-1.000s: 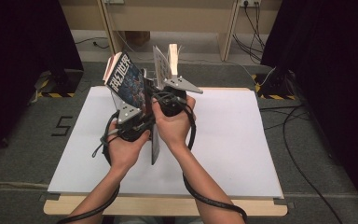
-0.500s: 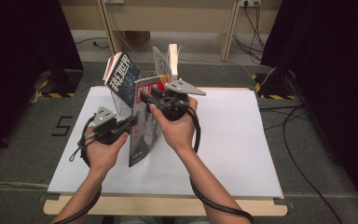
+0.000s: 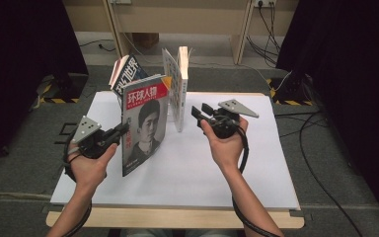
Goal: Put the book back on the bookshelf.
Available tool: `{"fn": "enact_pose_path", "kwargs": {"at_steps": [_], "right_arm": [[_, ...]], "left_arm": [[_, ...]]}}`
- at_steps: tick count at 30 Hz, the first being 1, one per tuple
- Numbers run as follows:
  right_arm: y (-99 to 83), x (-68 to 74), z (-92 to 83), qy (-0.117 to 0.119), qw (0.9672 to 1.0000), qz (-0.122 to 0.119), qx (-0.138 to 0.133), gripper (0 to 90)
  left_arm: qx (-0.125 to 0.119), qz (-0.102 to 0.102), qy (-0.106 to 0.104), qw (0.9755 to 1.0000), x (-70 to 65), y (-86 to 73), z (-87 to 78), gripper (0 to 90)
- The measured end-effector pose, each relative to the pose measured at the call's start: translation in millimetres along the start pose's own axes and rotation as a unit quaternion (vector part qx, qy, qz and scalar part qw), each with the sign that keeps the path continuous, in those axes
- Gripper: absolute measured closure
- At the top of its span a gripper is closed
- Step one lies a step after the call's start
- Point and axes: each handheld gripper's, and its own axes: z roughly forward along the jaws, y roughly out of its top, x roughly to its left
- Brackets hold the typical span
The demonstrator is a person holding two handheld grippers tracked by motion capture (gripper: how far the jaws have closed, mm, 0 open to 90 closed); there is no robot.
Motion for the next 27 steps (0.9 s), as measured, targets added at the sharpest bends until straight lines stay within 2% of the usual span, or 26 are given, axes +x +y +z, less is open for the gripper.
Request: {"fn": "enact_pose_path", "kwargs": {"at_steps": [7, 19, 27], "right_arm": [[-17.5, -27.5, -13.3, -0.038, 0.9993, 0.006, 0.006, 57.6], [-38.1, -48.7, -24.6, -0.064, 0.9977, 0.009, 0.021, 57.6], [-58.4, -65.4, -34.7, -0.084, 0.9955, 0.021, 0.036, 57.6]], "left_arm": [[-0.010, 0.006, 0.014, 0.9998, 7.8, 3.0, -12.6, 87.2], [-0.028, 0.000, 0.035, 0.9990, 24.9, 1.3, -37.9, 87.3], [-0.040, -0.007, 0.052, 0.9978, 39.2, -0.4, -58.7, 87.4]]}}
